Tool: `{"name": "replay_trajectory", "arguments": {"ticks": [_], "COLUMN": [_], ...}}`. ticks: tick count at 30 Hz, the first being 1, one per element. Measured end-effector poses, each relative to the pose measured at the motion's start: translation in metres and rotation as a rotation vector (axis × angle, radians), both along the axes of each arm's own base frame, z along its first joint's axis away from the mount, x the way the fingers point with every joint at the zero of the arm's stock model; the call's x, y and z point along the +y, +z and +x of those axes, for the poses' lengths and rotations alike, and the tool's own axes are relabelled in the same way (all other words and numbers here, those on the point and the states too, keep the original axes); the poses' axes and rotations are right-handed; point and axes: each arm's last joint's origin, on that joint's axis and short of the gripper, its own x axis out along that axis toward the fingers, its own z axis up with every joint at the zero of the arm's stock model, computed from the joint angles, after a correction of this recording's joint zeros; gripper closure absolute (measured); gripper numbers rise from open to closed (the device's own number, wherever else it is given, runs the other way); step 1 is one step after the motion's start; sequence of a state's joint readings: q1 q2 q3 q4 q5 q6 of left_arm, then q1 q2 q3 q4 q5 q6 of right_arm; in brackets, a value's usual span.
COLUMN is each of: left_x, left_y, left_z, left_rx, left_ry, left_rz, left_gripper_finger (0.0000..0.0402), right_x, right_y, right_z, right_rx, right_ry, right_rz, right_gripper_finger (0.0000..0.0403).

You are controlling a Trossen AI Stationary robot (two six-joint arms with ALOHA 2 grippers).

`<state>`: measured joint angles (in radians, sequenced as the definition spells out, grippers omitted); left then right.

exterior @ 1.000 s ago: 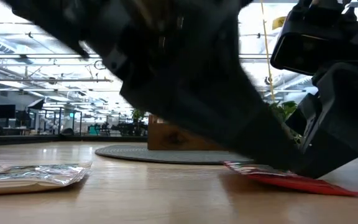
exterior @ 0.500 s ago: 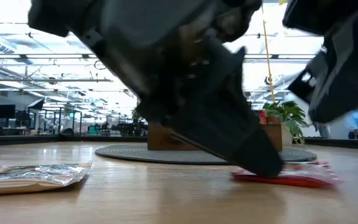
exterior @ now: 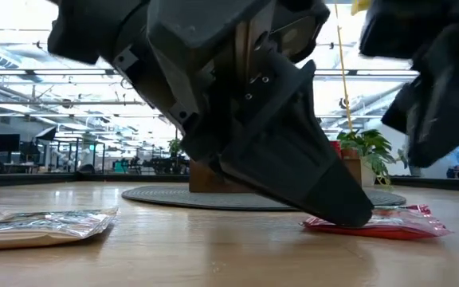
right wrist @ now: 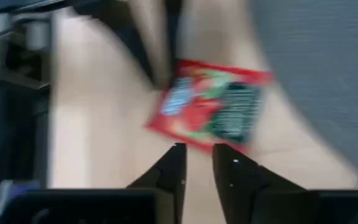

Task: Pick & Place Tea
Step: Put the red tea bag to the right section into the wooden organizer

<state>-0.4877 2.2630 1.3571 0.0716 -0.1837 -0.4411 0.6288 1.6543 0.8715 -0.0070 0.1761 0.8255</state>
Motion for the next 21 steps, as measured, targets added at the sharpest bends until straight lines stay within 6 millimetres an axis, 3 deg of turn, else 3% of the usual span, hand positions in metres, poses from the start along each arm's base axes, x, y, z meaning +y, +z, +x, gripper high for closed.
{"name": "replay_trajectory", "arguments": {"ticks": [5, 9, 13, 21], "left_x": [0.009, 0.016, 0.019, 0.019], "left_y": [-0.011, -0.019, -0.023, -0.023], "left_z": [-0.005, -0.011, -0.016, -0.016], "left_rx": [-0.055, -0.106, -0.129, -0.131], "left_ry": [-0.016, -0.018, -0.029, -0.036], "left_rz": [-0.094, -0.15, -0.15, -0.147], "left_gripper_finger": [0.0337, 0.0361, 0.0394, 0.0395], "right_x": [-0.019, -0.03, -0.036, -0.038], "right_y": [-0.006, -0.011, -0.016, -0.021], "right_z": [0.001, 0.004, 0.002, 0.001], "right_rx": [0.123, 0.185, 0.228, 0.219], "right_ry": [-0.109, -0.184, -0.223, -0.264], "right_rz": [0.02, 0.137, 0.182, 0.26], "right_gripper_finger": [0.0289, 0.0265, 0.0257, 0.026]}}
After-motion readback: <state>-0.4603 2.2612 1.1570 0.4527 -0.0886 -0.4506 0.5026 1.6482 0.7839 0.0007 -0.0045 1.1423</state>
